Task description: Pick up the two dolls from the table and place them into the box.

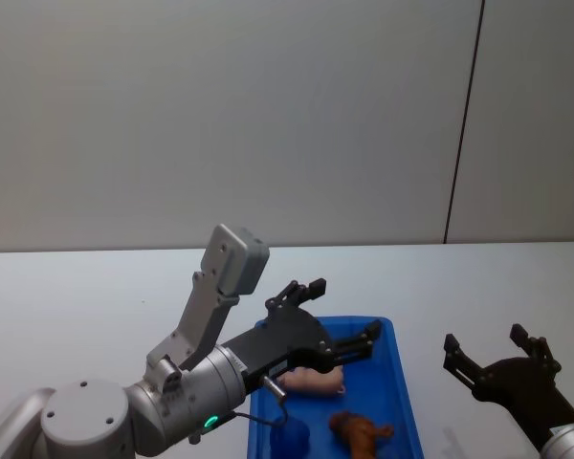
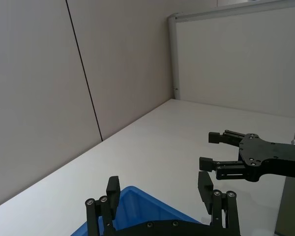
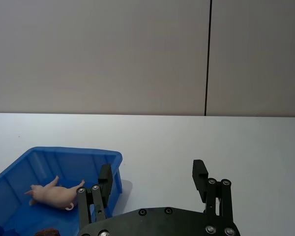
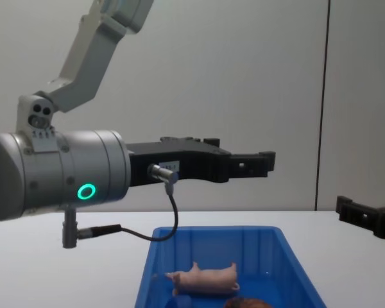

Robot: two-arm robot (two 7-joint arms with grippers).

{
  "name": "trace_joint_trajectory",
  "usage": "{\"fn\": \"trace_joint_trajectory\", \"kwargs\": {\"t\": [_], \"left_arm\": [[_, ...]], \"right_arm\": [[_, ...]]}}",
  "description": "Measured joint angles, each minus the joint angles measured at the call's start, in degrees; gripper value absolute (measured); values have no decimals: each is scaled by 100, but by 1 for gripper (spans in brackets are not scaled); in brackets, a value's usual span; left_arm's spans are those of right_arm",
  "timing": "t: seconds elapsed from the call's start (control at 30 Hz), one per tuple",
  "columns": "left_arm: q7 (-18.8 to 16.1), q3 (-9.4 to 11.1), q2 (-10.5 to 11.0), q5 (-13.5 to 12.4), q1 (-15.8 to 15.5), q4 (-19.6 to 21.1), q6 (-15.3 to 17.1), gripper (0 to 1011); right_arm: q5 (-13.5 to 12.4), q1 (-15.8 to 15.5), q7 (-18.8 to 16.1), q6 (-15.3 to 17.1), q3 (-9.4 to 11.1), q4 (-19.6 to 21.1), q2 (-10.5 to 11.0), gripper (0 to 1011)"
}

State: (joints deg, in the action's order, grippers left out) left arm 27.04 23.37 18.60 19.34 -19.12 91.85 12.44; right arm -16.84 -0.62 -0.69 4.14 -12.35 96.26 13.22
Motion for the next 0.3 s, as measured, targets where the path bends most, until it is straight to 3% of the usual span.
{"fn": "trace_joint_trajectory", "kwargs": {"t": [0.3], "left_arm": [[57,19,-31,-14,-26,-19,-5,1001]], "right_arm": [[0,0,0,0,0,0,0,1001]]}}
